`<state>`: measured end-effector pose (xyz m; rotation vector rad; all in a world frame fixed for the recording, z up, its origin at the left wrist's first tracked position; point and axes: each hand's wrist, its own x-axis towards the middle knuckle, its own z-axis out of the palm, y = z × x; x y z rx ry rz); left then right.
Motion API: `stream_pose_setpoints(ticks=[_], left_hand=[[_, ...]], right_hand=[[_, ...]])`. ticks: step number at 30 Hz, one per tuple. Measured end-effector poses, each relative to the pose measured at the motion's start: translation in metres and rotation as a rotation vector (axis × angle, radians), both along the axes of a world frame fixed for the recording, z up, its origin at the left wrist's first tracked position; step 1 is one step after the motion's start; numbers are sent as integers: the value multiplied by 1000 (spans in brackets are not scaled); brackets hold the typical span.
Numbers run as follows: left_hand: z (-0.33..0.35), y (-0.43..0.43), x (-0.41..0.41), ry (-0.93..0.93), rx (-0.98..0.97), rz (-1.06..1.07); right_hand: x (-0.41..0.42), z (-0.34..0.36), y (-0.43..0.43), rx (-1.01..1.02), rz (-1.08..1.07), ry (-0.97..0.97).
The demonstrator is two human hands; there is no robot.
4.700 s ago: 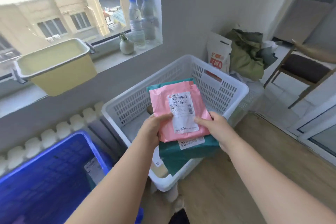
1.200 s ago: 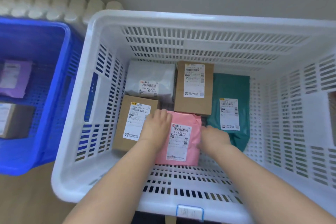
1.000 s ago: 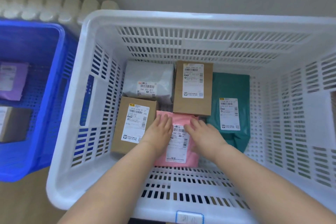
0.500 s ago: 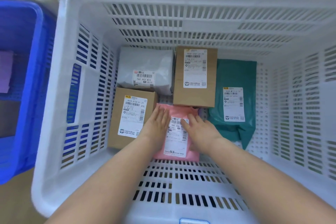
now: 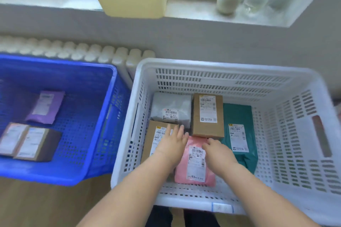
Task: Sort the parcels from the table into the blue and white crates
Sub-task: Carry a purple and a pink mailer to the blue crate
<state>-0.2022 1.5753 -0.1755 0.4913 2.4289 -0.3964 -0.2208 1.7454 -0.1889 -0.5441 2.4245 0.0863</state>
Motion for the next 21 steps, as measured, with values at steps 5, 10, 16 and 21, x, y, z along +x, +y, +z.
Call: stream_pose_setpoints(ticks=[5,10,16,21], left_hand=[[73,-40,3,238,25,128],[121,-82,28,419,2,425],[139,-137,99,506,45,876],[143,-197,177,536,102,1247]], right_hand=[[-9,58,-40,-156,-72,180],[-25,107,-86,-368,-10,266],[-14,152,-166,-573,155,344],[43,163,-255,-649,361,323]])
